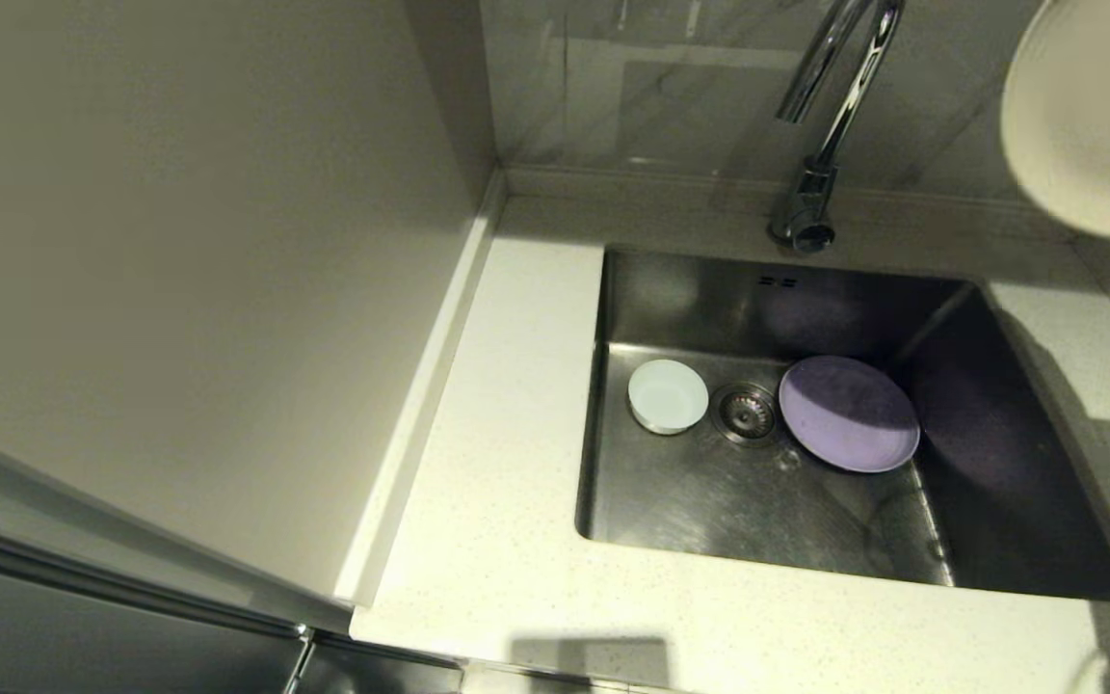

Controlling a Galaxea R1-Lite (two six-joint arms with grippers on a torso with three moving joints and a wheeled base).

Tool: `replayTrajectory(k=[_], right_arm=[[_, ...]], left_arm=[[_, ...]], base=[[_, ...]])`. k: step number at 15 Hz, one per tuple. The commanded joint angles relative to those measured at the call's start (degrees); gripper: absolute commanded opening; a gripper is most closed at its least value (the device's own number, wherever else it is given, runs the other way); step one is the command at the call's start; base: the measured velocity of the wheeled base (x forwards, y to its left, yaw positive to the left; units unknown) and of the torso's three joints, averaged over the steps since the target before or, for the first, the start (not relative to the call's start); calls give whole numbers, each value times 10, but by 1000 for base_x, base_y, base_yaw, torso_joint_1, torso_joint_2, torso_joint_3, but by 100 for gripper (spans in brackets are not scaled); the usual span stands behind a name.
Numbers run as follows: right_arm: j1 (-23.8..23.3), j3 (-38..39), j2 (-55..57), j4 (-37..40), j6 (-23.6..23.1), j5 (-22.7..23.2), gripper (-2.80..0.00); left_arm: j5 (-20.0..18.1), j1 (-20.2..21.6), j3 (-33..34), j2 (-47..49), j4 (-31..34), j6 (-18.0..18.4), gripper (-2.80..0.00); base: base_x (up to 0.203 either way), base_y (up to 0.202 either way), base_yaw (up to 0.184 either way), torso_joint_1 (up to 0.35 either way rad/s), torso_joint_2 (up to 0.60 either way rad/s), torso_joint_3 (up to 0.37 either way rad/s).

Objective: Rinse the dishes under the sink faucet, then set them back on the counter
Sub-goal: Put a plate back to the table from the sink

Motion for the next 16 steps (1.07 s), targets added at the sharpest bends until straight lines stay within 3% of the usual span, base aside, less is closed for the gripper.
replayTrajectory(k=[1,3,5,10,12,14,16], right_arm=[[2,96,-29,-3,-2,13,-280],[3,76,-26,15,2,18,-280],[4,-37,-8,52,9,9,-280],[-6,-586,78,207,41,-43,-280],[-13,-709,107,201,48,-57,-280],[-17,-743,124,146,52,-49,-280],[-19,-681,131,65,55,-33,-280]], left_arm=[[0,0,0,-1,0,0,-280],[0,0,0,-1,0,0,-280],[0,0,0,-1,0,0,-280],[0,0,0,-1,0,0,-280],[0,0,0,-1,0,0,-280],[0,0,0,-1,0,0,-280],[0,0,0,-1,0,0,-280]], base=[[0,0,0,0,0,0],[0,0,0,0,0,0],[0,0,0,0,0,0],[0,0,0,0,0,0],[0,0,0,0,0,0],[0,0,0,0,0,0],[0,0,0,0,0,0]])
